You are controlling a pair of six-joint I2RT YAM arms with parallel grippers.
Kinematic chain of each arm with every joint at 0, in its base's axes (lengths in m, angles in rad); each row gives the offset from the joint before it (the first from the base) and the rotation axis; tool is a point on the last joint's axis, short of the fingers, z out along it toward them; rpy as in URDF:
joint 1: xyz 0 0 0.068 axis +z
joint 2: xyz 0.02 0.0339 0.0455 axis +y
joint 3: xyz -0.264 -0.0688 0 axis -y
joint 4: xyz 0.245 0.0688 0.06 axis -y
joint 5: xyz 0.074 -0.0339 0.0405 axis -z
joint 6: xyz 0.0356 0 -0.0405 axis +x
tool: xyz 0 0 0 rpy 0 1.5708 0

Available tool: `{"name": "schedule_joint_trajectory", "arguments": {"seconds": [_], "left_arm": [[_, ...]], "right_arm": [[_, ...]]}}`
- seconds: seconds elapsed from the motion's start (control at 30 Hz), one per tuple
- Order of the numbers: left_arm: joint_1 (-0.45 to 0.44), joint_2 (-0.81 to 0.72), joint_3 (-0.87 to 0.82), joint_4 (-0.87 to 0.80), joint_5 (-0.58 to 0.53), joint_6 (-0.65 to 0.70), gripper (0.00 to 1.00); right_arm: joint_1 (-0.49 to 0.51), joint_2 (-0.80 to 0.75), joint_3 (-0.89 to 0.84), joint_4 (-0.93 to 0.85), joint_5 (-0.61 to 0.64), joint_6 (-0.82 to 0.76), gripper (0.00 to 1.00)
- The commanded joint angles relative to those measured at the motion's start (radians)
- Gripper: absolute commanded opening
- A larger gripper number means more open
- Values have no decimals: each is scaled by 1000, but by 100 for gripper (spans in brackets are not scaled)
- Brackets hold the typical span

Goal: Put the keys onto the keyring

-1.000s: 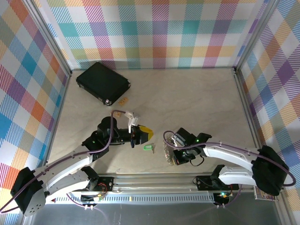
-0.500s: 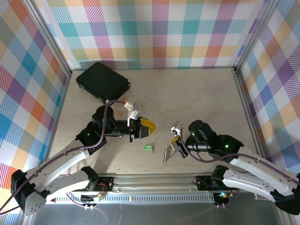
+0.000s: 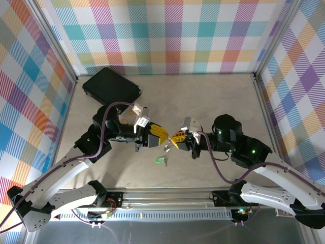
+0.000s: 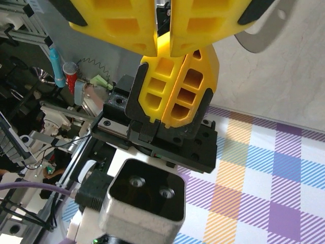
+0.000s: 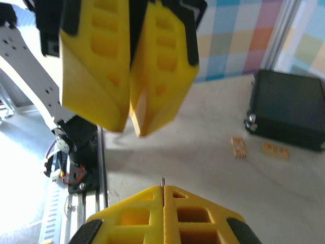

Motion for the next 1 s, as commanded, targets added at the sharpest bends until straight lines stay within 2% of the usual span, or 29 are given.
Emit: {"name": "schedule_joint_trajectory", "arguments": {"seconds": [0.0,0.2,0.5,0.97], "left_arm": [[12,-25,54,0,38,28,14],[11,-38,81,-65,38,80,14],[11,-48,88,-65,24,93,14],[9,-13,99,6,27,80,1]], "right_arm": [[-2,4,62,155,-90,-15,0],[-29,16,116,156,-119,37,0],[-34,31,157,105,-129,46,0],[-34,53,168,92,-148,44,0]]}}
